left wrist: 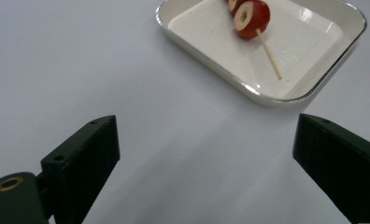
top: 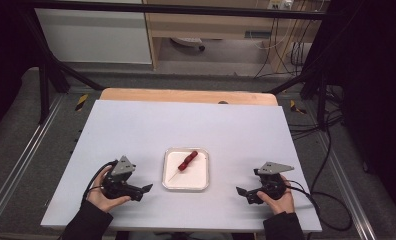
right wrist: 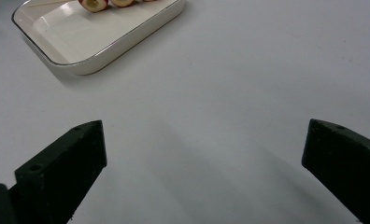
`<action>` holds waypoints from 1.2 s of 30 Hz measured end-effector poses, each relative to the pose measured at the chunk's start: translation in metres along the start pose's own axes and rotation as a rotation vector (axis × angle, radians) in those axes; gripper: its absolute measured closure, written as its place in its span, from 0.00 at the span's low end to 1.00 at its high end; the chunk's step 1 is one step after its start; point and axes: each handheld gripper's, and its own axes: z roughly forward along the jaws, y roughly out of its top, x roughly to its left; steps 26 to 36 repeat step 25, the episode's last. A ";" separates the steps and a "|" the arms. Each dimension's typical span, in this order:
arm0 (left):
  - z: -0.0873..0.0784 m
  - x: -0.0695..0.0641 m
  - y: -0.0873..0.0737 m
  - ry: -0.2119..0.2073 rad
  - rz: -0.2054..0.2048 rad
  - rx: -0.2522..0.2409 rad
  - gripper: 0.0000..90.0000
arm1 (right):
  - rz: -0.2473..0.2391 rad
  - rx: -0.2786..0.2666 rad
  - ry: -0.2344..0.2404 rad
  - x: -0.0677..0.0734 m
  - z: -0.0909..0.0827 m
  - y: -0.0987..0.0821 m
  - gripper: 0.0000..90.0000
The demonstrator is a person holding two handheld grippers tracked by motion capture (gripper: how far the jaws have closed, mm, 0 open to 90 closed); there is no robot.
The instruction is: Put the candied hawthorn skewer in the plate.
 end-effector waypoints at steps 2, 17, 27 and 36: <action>-0.004 0.005 -0.009 0.016 -0.007 -0.007 0.08 | 0.002 0.003 0.001 0.000 0.000 0.000 0.01; -0.015 0.027 -0.044 0.022 -0.059 -0.043 0.08 | -0.002 0.013 0.005 0.001 0.001 -0.002 0.01; -0.012 0.026 -0.044 0.016 -0.046 -0.029 0.08 | -0.001 0.023 0.011 0.002 0.002 -0.002 0.01; -0.012 0.026 -0.044 0.016 -0.046 -0.029 0.08 | -0.001 0.023 0.011 0.002 0.002 -0.002 0.01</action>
